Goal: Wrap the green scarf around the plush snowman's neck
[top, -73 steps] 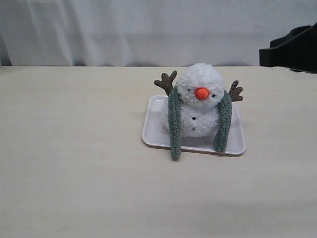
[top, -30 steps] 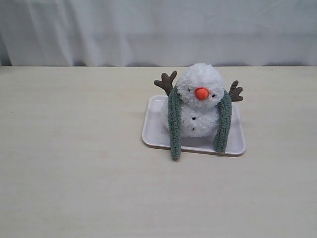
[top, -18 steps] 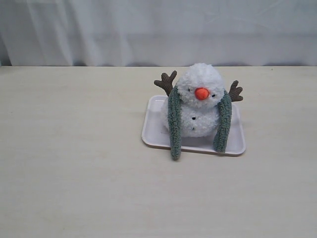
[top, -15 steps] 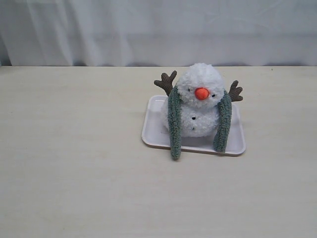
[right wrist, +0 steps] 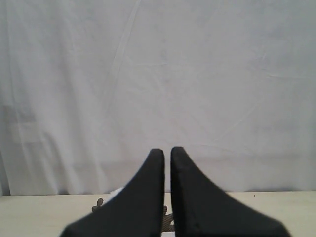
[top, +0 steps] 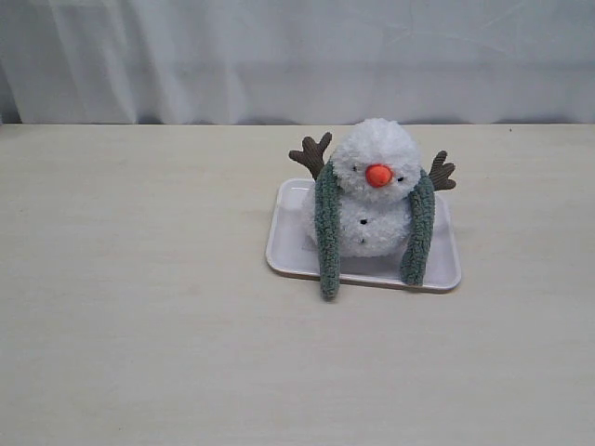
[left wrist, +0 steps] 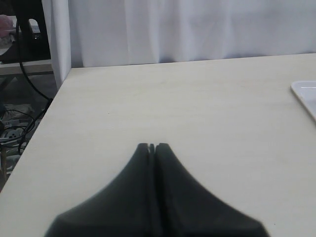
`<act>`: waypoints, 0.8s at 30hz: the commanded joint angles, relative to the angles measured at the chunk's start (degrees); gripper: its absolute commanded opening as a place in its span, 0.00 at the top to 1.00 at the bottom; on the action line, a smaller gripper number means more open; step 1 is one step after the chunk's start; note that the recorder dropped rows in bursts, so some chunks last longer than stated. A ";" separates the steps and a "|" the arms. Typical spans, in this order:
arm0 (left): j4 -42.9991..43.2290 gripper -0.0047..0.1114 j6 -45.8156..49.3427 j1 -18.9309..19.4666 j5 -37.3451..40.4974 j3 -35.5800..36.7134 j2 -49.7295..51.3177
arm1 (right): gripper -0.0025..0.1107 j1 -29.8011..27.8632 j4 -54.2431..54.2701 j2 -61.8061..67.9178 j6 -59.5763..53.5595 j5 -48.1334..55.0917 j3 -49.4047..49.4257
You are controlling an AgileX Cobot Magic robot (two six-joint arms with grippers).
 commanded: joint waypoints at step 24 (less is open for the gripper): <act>-0.09 0.96 -0.06 0.10 -0.73 0.20 -0.16 | 0.94 -7.76 11.21 -0.22 -0.16 0.09 16.65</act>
